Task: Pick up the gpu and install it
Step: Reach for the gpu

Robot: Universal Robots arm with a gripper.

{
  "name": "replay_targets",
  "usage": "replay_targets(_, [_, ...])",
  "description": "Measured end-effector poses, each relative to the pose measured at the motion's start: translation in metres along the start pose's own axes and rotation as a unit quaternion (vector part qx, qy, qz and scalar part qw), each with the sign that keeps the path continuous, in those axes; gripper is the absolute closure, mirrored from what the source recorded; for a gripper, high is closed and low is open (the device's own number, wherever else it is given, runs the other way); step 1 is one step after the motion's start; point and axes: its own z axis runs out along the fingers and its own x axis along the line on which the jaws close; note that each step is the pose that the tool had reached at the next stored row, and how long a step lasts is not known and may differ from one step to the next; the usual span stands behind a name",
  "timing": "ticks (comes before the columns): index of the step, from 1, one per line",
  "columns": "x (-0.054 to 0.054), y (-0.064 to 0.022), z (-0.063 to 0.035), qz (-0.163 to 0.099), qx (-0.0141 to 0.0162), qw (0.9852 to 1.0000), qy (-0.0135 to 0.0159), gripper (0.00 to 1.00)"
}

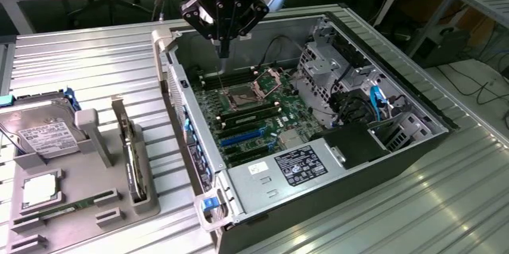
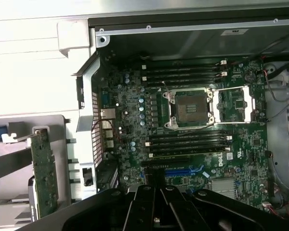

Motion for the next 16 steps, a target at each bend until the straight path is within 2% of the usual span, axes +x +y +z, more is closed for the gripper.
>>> replay_targets(16, [0.0085,-0.0008,-0.0003,0.0,0.0,1.0,0.0,0.89])
